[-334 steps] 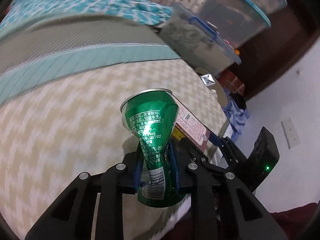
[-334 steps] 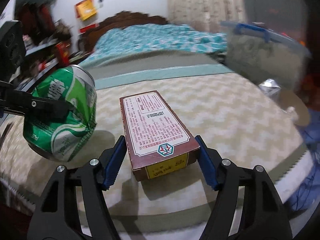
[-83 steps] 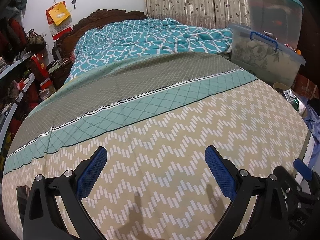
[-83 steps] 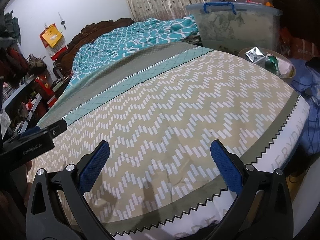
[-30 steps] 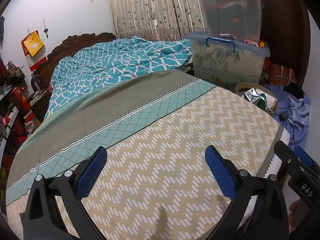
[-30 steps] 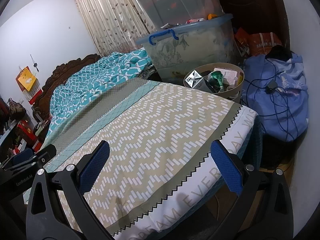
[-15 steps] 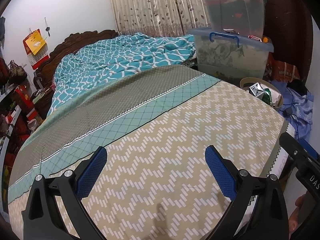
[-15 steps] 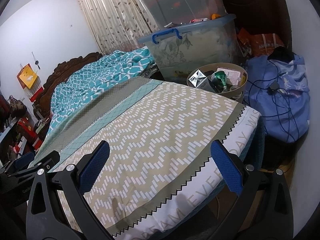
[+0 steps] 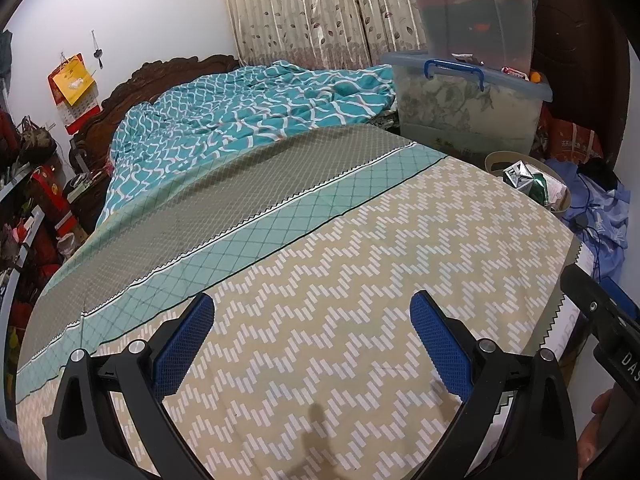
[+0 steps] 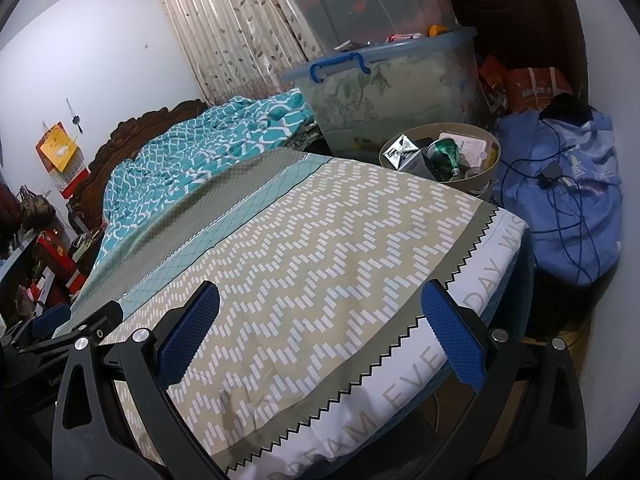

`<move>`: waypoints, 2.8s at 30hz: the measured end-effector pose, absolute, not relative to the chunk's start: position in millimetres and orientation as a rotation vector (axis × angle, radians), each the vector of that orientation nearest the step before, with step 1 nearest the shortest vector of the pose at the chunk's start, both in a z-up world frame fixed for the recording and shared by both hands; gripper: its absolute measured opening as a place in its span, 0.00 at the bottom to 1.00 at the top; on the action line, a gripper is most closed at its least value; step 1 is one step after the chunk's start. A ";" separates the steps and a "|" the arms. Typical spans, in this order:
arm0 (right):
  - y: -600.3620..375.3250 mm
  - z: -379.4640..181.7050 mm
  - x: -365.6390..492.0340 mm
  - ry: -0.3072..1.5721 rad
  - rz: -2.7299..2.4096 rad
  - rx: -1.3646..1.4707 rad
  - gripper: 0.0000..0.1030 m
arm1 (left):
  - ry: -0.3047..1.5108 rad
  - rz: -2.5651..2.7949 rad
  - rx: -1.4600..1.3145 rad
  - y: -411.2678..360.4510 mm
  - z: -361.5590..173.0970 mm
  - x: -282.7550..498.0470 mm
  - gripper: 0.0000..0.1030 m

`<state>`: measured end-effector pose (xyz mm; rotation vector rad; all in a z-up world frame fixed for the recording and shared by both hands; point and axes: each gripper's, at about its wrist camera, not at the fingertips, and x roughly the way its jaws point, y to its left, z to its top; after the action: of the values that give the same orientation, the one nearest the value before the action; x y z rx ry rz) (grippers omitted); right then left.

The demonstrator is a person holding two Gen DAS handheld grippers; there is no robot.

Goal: Collect trash

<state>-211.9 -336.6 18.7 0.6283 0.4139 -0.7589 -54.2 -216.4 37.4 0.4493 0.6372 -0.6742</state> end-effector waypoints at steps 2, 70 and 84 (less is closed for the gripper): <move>-336.7 18.5 -211.9 0.415 -0.758 0.629 0.97 | 0.641 -0.674 0.451 -215.7 36.3 -53.7 0.92; -333.9 9.7 -197.2 0.480 -0.706 0.620 0.97 | 0.685 -0.658 0.466 -206.8 20.5 -52.9 0.92; -333.3 6.9 -195.2 0.485 -0.703 0.625 0.97 | 0.697 -0.655 0.472 -203.7 17.9 -48.5 0.92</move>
<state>-195.2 -333.3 6.9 0.6249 0.4854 -0.7033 -48.5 -203.7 17.9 0.4717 0.6972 -0.6553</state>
